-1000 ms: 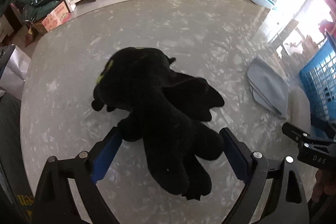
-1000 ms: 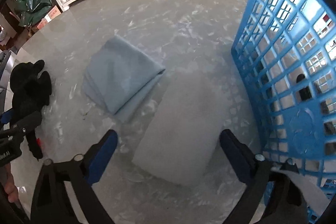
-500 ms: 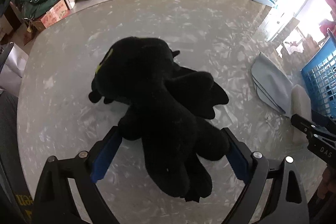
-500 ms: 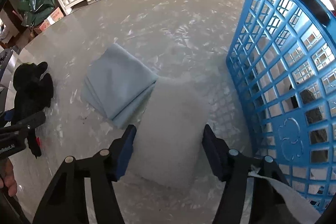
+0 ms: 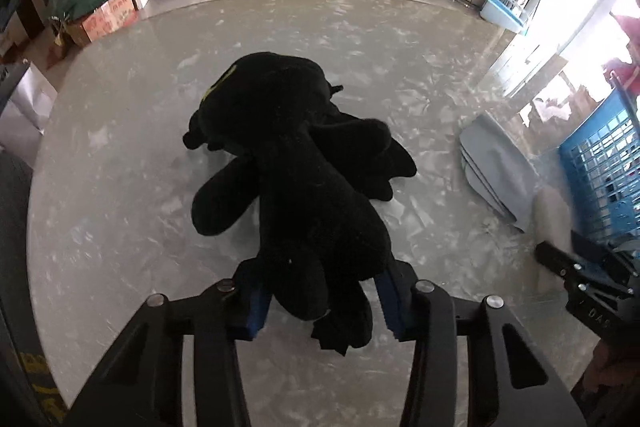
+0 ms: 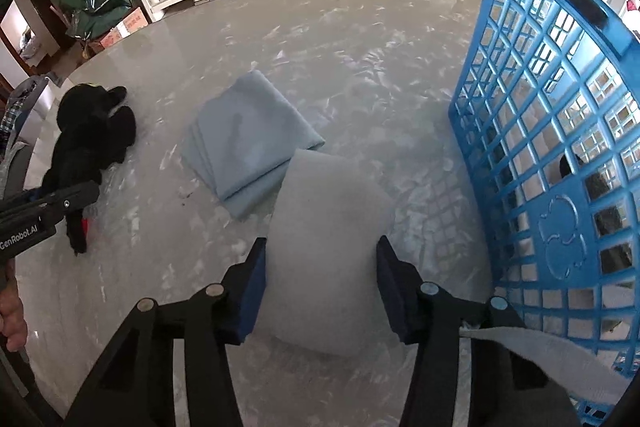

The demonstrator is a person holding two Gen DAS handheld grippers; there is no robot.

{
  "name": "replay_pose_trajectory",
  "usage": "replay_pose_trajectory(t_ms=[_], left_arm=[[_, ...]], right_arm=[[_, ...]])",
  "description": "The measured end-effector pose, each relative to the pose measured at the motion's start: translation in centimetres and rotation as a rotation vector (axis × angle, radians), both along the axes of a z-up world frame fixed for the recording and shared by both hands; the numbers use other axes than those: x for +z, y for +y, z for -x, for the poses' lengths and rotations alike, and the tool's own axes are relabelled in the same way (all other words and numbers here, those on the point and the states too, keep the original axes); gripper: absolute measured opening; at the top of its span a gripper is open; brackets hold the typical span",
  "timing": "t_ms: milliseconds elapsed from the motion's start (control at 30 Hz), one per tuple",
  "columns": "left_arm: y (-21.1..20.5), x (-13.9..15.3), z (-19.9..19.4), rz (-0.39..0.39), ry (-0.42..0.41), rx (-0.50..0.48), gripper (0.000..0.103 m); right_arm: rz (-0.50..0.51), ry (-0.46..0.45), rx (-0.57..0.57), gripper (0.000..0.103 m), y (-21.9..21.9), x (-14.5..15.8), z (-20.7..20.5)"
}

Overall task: Organize soft objects
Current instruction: 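Grasp the black plush toy with the left gripper while the right gripper grasps the white foam pad, then carry the white foam pad into the basket and open the right gripper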

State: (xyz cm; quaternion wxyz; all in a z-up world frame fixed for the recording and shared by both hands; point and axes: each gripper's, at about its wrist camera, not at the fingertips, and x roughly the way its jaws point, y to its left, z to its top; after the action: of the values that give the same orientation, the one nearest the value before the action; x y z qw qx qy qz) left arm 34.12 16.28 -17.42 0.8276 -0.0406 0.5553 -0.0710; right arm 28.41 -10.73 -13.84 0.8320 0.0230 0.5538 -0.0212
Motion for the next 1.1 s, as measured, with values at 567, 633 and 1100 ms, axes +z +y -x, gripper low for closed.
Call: replay_pose_trajectory(t_ms=[567, 633, 1100], left_arm=[[-0.5, 1.0, 4.1, 0.045, -0.009, 0.022, 0.041], [-0.9, 1.3, 4.8, 0.042, -0.013, 0.021, 0.041], [-2.2, 2.3, 8.9, 0.047, -0.024, 0.009, 0.041]], right_arm=[[-0.008, -0.072, 0.114, 0.048, 1.2, 6.1, 4.1], [-0.014, -0.082, 0.135, 0.048, 1.0, 7.2, 4.6], [-0.007, -0.173, 0.117, 0.048, -5.0, 14.3, 5.5]])
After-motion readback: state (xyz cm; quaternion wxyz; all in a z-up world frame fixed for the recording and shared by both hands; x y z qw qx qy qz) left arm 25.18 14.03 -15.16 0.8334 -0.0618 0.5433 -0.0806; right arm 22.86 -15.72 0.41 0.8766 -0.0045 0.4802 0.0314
